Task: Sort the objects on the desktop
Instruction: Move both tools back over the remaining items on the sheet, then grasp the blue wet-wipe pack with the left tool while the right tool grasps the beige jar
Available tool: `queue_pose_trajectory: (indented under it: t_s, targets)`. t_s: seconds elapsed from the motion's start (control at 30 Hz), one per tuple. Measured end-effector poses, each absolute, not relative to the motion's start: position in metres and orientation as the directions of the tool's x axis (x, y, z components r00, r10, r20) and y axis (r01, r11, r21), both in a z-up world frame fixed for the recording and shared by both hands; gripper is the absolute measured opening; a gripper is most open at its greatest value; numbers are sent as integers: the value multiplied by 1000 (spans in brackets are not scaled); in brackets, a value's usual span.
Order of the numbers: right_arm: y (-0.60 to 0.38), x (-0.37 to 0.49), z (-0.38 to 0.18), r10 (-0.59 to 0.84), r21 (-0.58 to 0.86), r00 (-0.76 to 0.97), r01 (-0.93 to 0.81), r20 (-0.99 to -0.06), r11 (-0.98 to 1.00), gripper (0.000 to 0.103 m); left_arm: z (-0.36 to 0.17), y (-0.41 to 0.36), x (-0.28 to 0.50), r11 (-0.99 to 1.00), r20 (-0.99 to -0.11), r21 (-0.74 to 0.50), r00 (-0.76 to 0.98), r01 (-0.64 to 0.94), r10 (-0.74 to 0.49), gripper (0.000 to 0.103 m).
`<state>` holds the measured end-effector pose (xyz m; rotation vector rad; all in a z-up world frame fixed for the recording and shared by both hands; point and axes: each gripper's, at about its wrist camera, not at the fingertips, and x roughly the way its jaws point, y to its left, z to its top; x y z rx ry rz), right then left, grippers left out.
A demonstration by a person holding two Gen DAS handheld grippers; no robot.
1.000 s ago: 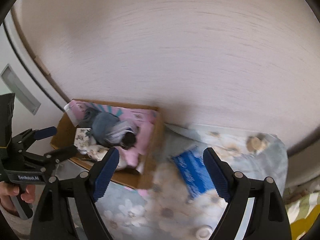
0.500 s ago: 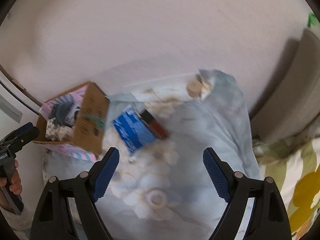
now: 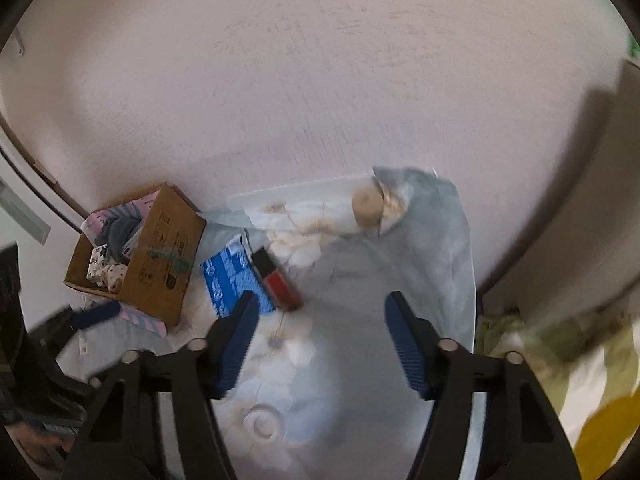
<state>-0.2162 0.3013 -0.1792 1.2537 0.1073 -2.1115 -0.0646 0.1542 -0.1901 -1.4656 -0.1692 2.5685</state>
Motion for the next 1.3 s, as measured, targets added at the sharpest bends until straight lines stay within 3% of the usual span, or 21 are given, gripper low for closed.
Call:
queue_pose_trajectory:
  t_s: [0.1,0.2,0.3,0.47,0.7,1.07,1.13,1.2,1.3]
  targets:
    - [288,-238,-184,-529,251,-311,623,-790,-741,55,-205,166,-74,-977,-829,-213,-528,-2,182,93]
    - [269,-258,-197,-534,217,-315,666,-785,-713,55,-223,174,-88,-983,-840,-136,-541,127,46,93]
    - [253,-275,-219,-487,157,-333,674,-808,-722,38,-241,170,-97,-958,-838,-96,-541,269,-68,93]
    - [252,-295,-243,-455,152,-338,641,-824,-752,35,-261,166,-106,-900,-818,-103,-551,424,-166,93]
    - [253,-308,-261,-453,157,-319,648,-833,-745,35,-281,167,-124,-867,-843,-71,-494,494,-213,93]
    - [251,-314,-275,-458,159,-303,665,-836,-730,35,-301,155,-148,-850,-883,-73,-430,522,-188,92]
    - [252,-312,-275,-455,146,-310,673,-835,-726,35,-300,156,-146,-866,-878,-80,-446,493,-172,84]
    - [254,-305,-272,-463,127,-326,690,-824,-712,33,-298,158,-145,-885,-875,-89,-461,458,-151,67]
    - [264,-289,-267,-510,143,-325,718,-796,-681,33,-297,157,-141,-908,-880,-94,-460,409,-117,65]
